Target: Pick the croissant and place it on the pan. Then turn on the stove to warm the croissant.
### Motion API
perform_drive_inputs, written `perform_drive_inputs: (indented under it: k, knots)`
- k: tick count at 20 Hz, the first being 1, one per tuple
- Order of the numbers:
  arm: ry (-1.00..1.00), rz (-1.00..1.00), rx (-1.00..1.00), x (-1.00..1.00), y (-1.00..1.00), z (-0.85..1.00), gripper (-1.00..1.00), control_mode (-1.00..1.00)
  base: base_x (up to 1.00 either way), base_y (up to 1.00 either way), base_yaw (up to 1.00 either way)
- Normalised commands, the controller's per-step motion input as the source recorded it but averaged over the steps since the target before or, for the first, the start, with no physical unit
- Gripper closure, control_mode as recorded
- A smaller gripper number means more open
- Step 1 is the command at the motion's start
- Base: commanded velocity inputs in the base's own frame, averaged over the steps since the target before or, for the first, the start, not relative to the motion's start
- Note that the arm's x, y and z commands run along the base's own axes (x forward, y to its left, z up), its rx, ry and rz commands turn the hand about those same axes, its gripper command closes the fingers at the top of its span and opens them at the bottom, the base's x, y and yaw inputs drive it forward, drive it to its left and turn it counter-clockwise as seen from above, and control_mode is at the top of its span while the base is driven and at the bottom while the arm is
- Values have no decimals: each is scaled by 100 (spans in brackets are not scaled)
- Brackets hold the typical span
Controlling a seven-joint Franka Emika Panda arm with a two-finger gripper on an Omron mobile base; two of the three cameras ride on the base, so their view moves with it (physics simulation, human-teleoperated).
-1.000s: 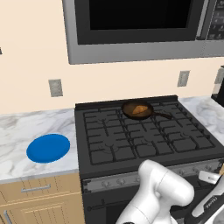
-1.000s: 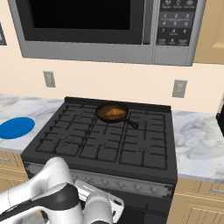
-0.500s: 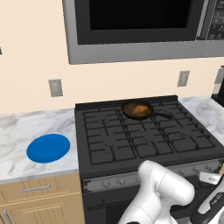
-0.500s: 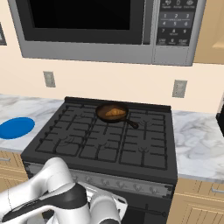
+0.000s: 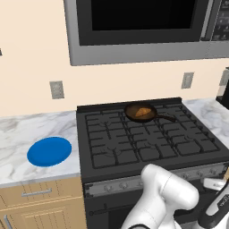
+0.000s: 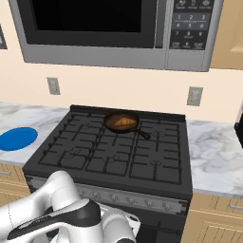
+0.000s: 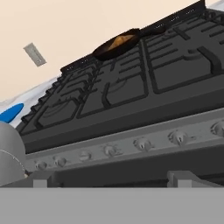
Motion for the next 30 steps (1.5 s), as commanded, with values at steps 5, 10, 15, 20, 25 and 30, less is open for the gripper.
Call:
perform_drive_inputs:
  k: [5,10,15,20,25,30]
  knots:
    - [-1,0,0,12,0,-16,-100,-100,0,0,0]
    - [-5,0,0,11,0,-15,-100,-100,0,0,0]
    - [-7,0,0,6,0,-13,-100,-100,0,0,0]
    - [-6,0,0,2,0,-9,-100,-100,0,0,0]
    - [-1,0,0,9,0,-3,-100,-100,0,0,0]
    - [0,0,0,10,0,0,-100,-100,0,0,0]
